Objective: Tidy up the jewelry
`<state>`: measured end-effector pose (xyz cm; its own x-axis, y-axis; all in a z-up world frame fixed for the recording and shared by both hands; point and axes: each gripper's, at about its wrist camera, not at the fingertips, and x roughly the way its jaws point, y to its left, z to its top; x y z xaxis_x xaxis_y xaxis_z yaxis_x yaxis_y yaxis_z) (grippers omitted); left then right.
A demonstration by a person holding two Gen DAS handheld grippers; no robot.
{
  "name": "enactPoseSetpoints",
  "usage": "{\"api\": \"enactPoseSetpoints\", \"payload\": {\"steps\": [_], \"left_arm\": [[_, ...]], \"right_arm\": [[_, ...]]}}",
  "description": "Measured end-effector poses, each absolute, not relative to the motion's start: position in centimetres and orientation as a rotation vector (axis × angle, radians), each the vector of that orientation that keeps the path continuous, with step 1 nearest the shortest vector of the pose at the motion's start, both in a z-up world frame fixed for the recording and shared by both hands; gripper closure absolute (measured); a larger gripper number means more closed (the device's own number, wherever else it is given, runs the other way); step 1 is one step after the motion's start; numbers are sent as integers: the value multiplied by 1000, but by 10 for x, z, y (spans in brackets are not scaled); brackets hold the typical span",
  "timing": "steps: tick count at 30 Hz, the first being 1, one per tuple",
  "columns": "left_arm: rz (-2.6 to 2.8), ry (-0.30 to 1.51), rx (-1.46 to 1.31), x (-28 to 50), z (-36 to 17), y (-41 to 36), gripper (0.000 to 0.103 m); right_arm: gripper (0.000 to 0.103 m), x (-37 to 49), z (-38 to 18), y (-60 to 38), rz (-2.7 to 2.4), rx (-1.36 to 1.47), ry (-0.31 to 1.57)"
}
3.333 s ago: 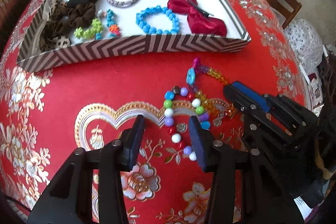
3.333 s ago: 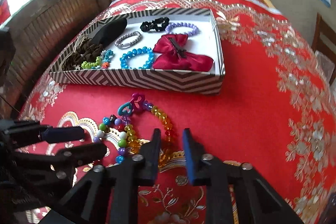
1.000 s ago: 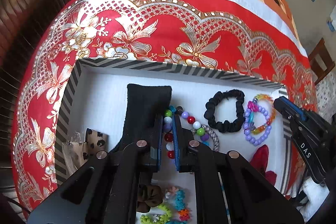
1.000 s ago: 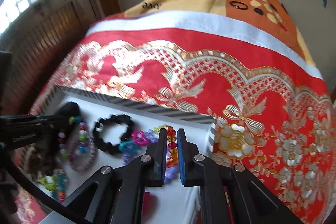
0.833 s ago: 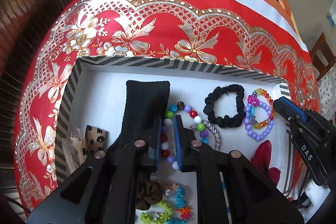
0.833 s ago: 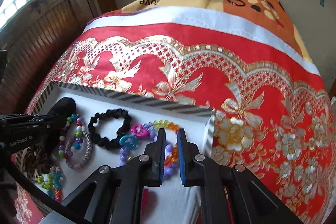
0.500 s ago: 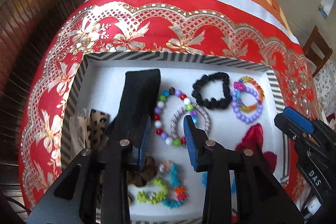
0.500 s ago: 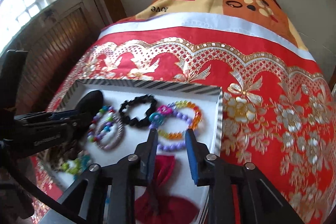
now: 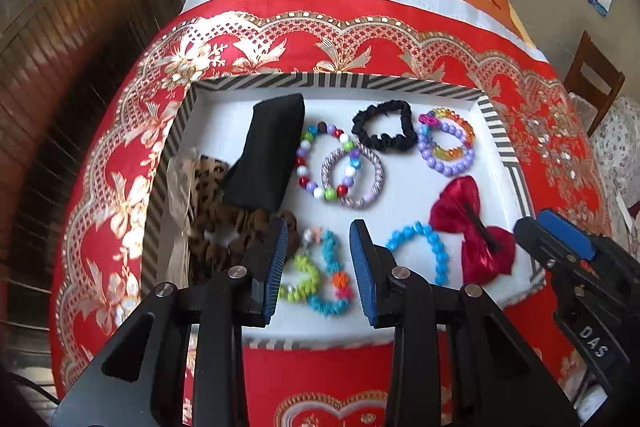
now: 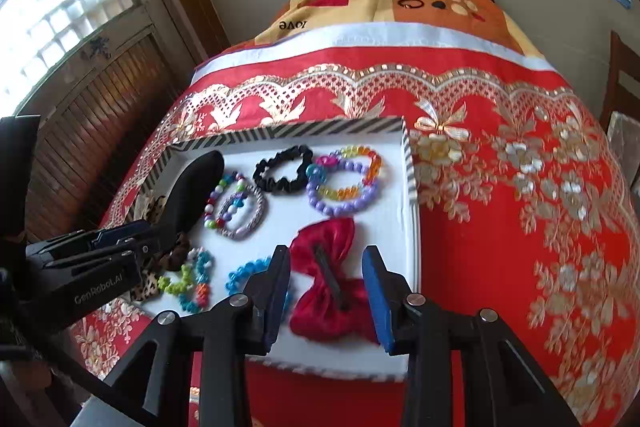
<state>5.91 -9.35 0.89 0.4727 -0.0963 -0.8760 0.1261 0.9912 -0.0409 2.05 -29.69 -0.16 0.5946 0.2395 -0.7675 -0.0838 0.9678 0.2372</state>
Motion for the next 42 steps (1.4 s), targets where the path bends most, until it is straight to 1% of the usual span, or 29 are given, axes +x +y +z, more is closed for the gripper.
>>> {"api": "enactPoseSetpoints", "payload": {"steps": [12,13,15,23,31,42], "left_arm": [[-125,977,26,23,29,-81,72],[-124,975,30,22,31,-81,71],[-110,976,49,16,33,-82,71],[-93,947,69,1,39,-78,71],[-88,913,62,-10,49,-73,71],[-94,905,56,-18,53,-72,71]], "right_arm": [[67,-5,0,-279,167,165,910],[66,-7,2,-278,167,164,904],[59,-10,3,-277,162,168,899],[58,-23,4,-276,142,178,902],[58,-35,19,-268,139,160,862],[57,-40,25,-261,145,138,852]]}}
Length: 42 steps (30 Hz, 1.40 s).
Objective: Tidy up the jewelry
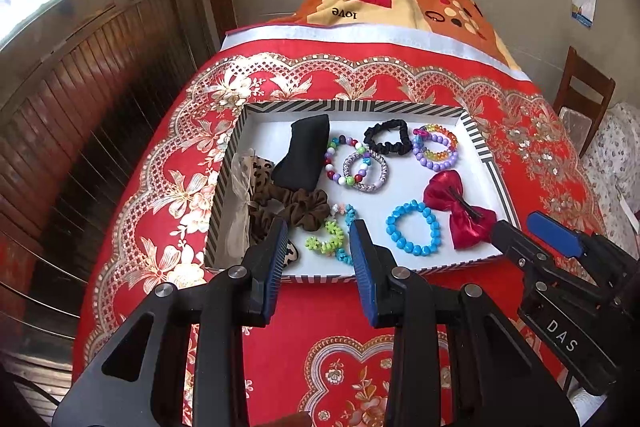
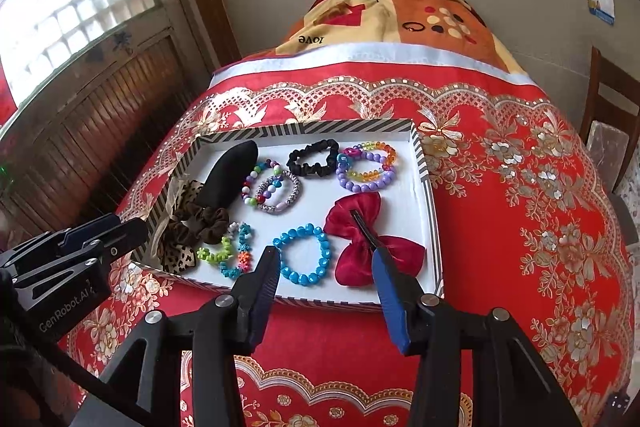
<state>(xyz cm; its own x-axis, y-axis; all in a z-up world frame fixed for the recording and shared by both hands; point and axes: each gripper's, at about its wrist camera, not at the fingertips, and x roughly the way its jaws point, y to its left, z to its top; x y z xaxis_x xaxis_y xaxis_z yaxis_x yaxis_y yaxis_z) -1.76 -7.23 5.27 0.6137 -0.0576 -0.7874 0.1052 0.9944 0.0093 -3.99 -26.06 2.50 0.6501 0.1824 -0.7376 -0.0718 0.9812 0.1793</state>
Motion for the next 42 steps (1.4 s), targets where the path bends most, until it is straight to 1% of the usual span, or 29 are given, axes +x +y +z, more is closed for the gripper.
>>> {"api": "enactPoseSetpoints", "payload": {"steps": [17,42], "left_arm": [[-95,909,54,-19,51,-77,71],[-93,938,44,-17,44,-79,71]], "right_arm": [[56,-38,24,-261,153,106,858],[50,-32,21,-261,168,113,869]]}}
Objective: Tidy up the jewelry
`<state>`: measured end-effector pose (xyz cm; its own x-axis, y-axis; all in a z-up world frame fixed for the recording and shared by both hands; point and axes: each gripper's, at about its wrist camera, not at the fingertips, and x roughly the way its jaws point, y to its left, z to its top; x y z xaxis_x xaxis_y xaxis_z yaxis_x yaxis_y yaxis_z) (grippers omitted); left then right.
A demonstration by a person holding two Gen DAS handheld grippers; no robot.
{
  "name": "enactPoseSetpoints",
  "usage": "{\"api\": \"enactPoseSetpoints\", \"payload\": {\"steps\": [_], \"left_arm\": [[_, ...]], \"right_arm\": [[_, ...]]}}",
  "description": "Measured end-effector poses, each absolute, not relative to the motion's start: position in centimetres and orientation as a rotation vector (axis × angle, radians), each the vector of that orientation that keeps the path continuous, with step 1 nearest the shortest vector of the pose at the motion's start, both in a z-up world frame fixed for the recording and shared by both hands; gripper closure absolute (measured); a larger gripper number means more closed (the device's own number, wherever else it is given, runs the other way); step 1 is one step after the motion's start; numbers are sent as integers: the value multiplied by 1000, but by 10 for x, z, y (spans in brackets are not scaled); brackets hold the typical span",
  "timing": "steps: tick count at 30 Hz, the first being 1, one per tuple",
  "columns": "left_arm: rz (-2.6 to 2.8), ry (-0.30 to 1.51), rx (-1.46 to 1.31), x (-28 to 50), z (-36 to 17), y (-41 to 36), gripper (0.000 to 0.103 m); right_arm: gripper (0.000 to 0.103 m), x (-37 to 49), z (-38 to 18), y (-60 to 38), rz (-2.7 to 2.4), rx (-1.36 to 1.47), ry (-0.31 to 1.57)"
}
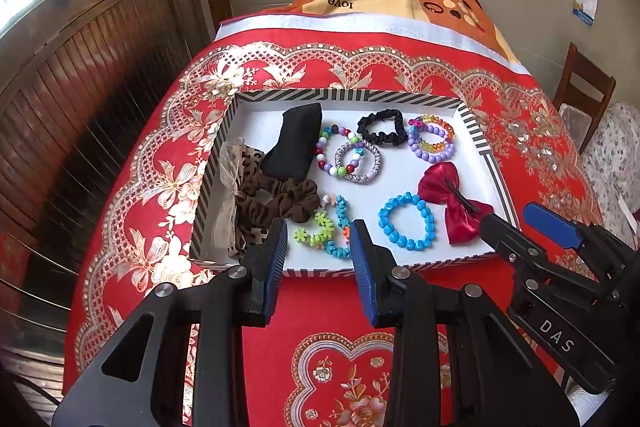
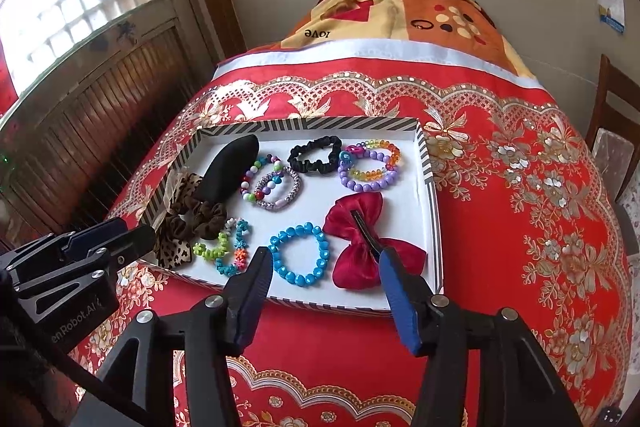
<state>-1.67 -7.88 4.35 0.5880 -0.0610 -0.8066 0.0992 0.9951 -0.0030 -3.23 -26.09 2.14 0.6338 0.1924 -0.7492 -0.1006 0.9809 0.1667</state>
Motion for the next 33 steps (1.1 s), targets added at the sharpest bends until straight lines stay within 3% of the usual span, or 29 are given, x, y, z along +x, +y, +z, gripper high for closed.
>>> {"api": "enactPoseSetpoints", "payload": {"steps": [33], "left_arm": [[-108,968,23,-7,32,-80,71]], "right_arm": [[46,-26,16,-264,172,114,881]]}}
